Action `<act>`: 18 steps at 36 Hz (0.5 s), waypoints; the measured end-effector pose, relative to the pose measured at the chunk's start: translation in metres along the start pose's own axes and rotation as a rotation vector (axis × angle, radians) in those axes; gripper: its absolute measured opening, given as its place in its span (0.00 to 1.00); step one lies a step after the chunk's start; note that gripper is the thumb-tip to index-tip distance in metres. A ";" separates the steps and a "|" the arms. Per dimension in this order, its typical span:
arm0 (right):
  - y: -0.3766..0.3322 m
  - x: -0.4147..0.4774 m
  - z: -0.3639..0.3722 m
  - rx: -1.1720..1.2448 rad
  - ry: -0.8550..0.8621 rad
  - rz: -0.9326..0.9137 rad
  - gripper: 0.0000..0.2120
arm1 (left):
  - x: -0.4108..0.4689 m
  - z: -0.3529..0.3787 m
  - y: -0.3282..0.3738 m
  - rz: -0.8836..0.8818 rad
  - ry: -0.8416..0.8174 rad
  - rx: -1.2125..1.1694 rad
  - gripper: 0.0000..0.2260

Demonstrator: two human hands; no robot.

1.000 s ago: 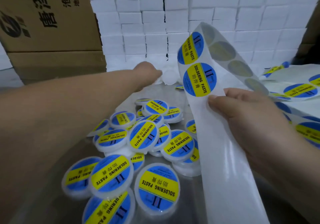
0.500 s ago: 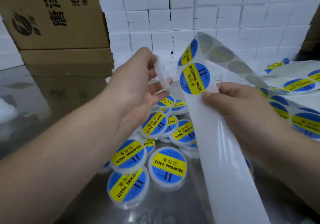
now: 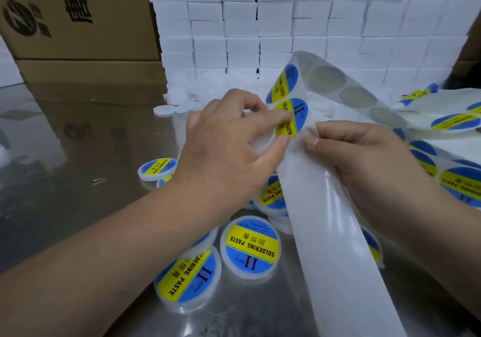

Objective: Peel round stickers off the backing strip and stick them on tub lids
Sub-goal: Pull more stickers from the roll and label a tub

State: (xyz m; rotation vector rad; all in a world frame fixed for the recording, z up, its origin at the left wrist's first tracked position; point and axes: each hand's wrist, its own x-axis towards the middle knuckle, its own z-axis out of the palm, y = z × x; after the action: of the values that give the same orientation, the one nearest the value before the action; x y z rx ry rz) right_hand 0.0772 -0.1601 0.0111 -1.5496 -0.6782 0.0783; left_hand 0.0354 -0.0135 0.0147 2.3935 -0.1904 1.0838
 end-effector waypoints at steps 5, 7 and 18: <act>0.001 -0.001 0.002 -0.089 -0.051 -0.056 0.05 | -0.002 -0.002 0.000 0.048 -0.028 0.023 0.16; 0.001 -0.001 0.002 -0.109 -0.069 -0.082 0.05 | -0.002 -0.002 0.001 0.064 -0.033 0.056 0.16; 0.002 -0.001 0.000 -0.168 -0.065 -0.132 0.09 | 0.001 -0.004 -0.004 -0.256 -0.141 -0.299 0.03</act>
State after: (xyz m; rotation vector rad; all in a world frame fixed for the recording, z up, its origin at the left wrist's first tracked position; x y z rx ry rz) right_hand 0.0776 -0.1600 0.0086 -1.6642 -0.8545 -0.0280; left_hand 0.0347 -0.0074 0.0163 2.1537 -0.0829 0.7159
